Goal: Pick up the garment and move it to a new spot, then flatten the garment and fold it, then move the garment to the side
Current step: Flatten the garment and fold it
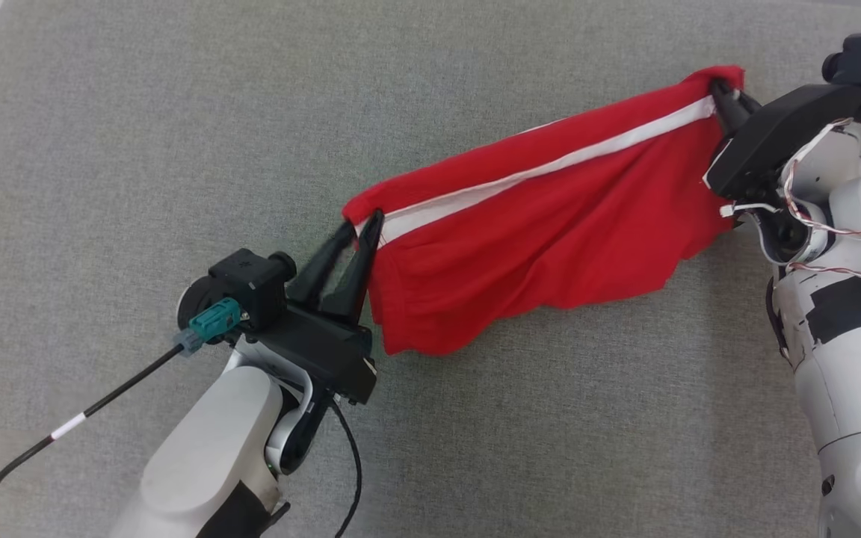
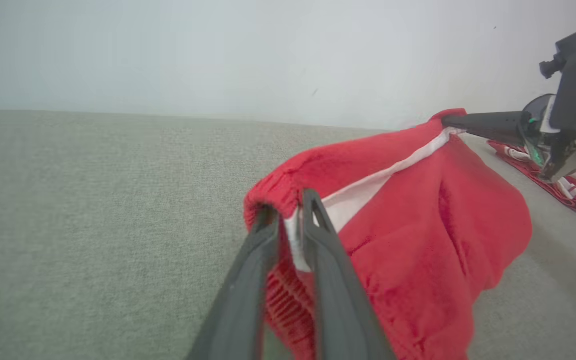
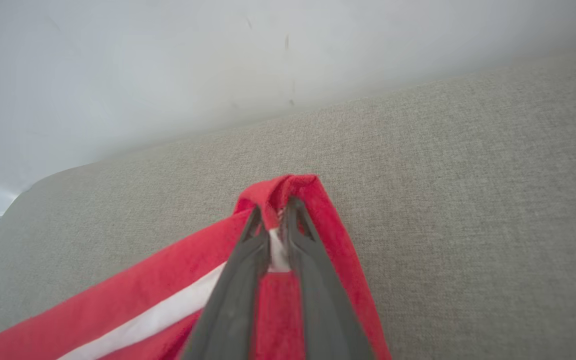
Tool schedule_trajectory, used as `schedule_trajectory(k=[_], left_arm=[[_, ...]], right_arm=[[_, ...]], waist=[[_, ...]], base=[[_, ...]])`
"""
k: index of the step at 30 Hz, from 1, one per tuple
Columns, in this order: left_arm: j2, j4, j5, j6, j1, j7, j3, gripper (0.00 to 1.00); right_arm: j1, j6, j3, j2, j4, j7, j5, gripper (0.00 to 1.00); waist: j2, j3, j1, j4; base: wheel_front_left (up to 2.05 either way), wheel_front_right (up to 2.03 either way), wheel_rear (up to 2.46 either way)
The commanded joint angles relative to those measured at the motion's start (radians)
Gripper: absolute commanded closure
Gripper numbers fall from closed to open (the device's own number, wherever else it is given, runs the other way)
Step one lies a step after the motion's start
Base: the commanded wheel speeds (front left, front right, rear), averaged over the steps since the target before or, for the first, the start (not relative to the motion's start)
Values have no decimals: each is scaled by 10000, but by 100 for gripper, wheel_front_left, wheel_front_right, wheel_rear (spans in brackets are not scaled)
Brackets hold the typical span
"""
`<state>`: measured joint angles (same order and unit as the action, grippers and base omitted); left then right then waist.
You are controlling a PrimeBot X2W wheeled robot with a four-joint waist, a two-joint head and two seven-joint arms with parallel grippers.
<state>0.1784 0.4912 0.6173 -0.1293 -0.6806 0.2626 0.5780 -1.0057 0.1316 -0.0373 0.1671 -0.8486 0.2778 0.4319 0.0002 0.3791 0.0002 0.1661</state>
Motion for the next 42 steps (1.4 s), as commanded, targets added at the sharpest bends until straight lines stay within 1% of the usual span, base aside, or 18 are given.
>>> schedule_trajectory(k=[1, 6, 10, 13, 19, 20, 21, 24, 27, 29, 34, 39, 42], left_arm=[[11, 108, -150, -12, -59, 26, -97, 0], [-29, 81, -418, -3, 295, 26, -404, 0], [-51, -110, -690, -4, 785, 26, -764, 0], [-2, -473, -1019, 74, 1262, 26, -1230, 0], [-79, -1967, -1825, 389, 2608, 26, -2748, 0], [-142, -2181, -1961, 397, 2871, 26, -3005, 0], [-142, -2181, -1961, 397, 2871, 26, -3005, 0], [-223, -2750, -2546, 445, 3501, 26, -3704, 0], [-486, -3163, -2898, 450, 4015, 26, -4445, 0], [-638, -3360, -3144, 413, 4309, 26, -4828, 0], [-934, -3476, -3546, 233, 4717, 26, -5342, 0], [-1127, -3463, -3656, 63, 4790, 26, -5456, 0], [-1200, -3535, -3702, 46, 4725, 26, -5438, 0]], right_arm=[[-121, -26, 165, 93, -147, -225, 131, 0], [88, -26, 734, 193, -366, -571, 557, 0], [517, -26, 1192, 451, -312, -949, 893, 0], [912, -26, 1603, 730, -202, -1206, 1086, 0], [1727, -26, 2182, 1275, -20, -1679, 1492, 0], [1847, -26, 2245, 1361, -35, -1736, 1540, 0], [1847, -26, 2245, 1361, -35, -1736, 1540, 0], [2078, -26, 2446, 1579, -121, -1842, 1612, 0], [2156, -26, 2554, 1705, -224, -1927, 1684, 0], [2150, -26, 2614, 1737, -363, -1932, 1698, 0], [1895, -26, 2700, 1768, -837, -1982, 1583, 0], [1580, -26, 2675, 1576, -1516, -1954, 1489, 0], [1314, -26, 2699, 1482, -1909, -1944, 1377, 0]], waist=[[-2, -91, -2, -58], [-2, -442, -2, -181], [-2, -829, -2, -220], [-2, -1124, -2, -204], [-2, -1453, -2, -87], [-2, -1479, -2, -56], [-2, -1479, -2, -56], [-2, -1502, -2, 27], [-2, -1463, -2, 123], [-2, -1431, -2, 183], [-2, -1335, -2, 354], [-2, -1212, -2, 511], [-2, -1105, -2, 606]], base=[[0, 0, 0], [0, 0, 0], [0, 0, 0], [0, 0, 0], [0, 0, 0], [0, 0, 0], [0, 0, 0], [0, 0, 0], [0, 0, 0], [0, 0, 0], [0, 0, 0], [0, 0, 0], [0, 0, 0]])
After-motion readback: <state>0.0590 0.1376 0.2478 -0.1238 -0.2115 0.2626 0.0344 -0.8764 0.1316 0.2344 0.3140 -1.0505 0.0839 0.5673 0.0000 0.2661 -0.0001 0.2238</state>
